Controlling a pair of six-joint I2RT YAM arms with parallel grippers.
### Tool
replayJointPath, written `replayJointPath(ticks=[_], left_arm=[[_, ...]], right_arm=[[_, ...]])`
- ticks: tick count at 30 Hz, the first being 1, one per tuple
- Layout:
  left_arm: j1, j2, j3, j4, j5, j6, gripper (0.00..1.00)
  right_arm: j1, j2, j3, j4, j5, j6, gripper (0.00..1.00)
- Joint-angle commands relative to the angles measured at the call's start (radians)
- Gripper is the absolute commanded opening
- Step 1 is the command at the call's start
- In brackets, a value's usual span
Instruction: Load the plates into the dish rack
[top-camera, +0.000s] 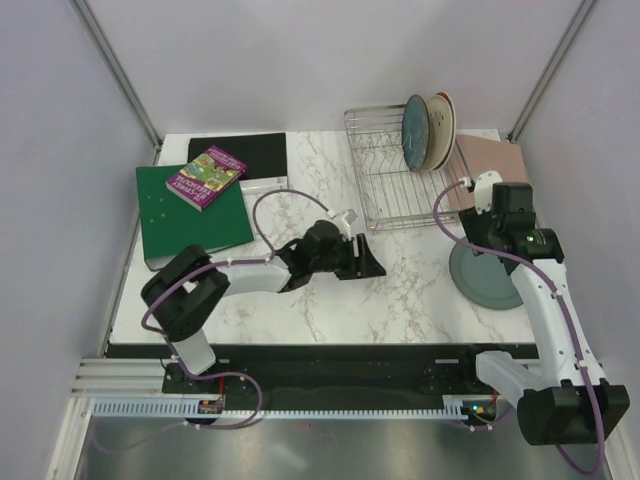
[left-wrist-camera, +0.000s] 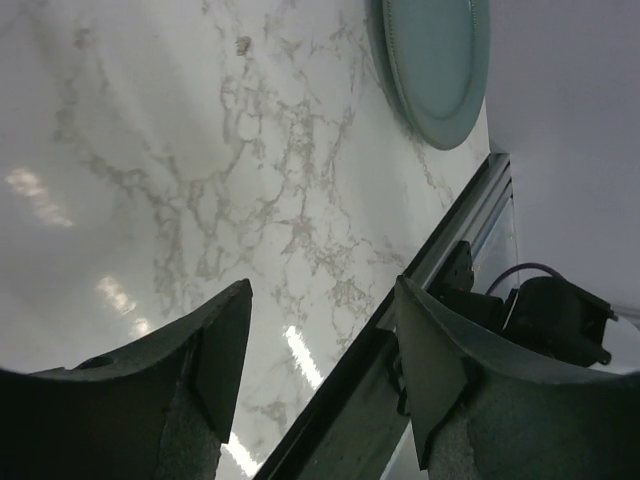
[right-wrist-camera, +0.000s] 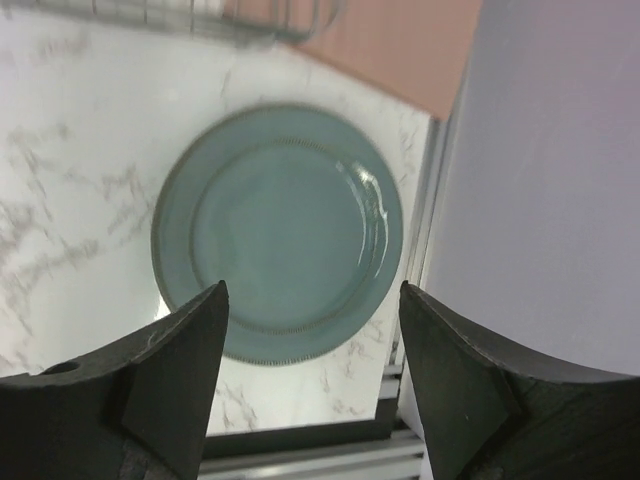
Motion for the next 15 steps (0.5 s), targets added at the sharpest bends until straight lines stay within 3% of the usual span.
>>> replayJointPath(ticks=[1,7,15], left_arm=[[-0.127,0.11,0.185,-0.083,-0.288,-0.047,0.63],[-0.251,0.251,0.34,-0.134,-0.449,-0.079,0.54],[-0.276,0.432,0.553,-0.167,-0.525,-0.167,0.45]], right_arm=[[-0.001,-0.027,0.16,0.029,0.046,0.183,0.78],[-0.001,-0.079,0.203,-0.001,0.076,0.266,0.8],[-0.01,-0.147,0.183,-0.05,0.08,0.306,0.81]])
